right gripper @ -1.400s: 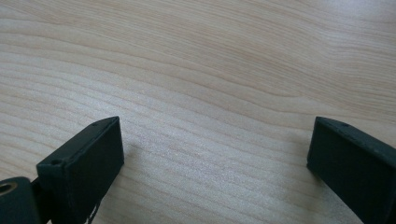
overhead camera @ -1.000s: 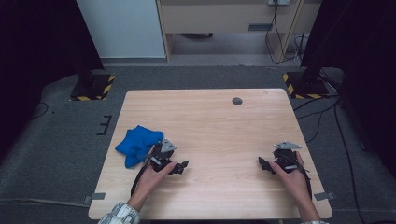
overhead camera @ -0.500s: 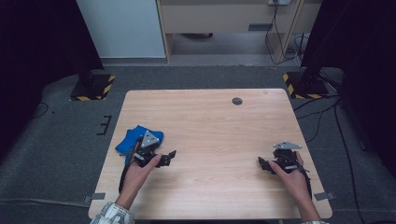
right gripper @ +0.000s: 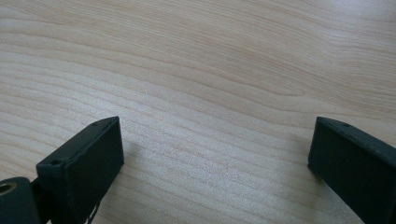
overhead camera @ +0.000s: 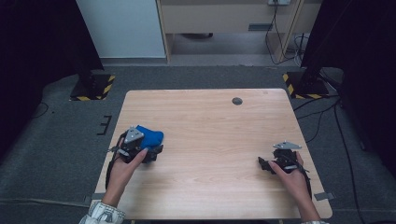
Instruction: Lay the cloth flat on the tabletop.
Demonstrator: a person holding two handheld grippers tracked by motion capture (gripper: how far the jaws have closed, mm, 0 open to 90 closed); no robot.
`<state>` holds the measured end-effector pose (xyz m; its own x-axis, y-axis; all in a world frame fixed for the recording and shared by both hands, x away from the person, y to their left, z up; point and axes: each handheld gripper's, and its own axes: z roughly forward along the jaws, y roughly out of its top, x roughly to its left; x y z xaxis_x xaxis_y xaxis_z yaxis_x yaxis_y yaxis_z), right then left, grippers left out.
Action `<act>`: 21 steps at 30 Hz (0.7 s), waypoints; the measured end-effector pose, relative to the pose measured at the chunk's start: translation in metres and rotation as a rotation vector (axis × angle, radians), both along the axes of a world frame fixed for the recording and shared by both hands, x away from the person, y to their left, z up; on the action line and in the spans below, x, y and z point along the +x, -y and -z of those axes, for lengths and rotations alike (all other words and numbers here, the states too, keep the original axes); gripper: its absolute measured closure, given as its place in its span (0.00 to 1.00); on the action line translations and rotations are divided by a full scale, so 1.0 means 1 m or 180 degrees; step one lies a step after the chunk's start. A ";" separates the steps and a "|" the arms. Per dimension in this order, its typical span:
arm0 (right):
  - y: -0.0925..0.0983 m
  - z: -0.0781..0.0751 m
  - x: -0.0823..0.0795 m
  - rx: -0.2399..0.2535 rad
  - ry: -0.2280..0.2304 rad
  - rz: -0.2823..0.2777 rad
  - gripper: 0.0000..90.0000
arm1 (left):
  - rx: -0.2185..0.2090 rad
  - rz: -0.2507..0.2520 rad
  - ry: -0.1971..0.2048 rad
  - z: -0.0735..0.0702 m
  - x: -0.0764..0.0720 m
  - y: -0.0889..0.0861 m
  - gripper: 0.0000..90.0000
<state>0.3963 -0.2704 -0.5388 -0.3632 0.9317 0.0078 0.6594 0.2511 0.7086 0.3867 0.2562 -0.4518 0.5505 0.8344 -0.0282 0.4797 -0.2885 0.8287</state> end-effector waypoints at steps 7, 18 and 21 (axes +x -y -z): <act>0.000 0.000 0.000 -0.0006 0.0003 0.0006 0.04 | -0.0128 -0.0131 -0.0004 -0.002 0.002 -0.024 0.07; 0.000 0.000 0.000 -0.0006 0.0003 0.0007 0.04 | -0.0079 -0.0297 -0.0115 0.008 0.008 -0.049 0.06; 0.000 0.000 0.000 -0.0006 0.0003 0.0008 0.04 | -0.0068 -0.0367 -0.0162 0.013 0.009 -0.055 0.06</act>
<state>0.3963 -0.2700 -0.5389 -0.3608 0.9326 0.0057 0.6594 0.2508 0.7087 0.3958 0.3110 -0.4651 0.4483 0.8910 -0.0721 0.5503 -0.2115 0.8077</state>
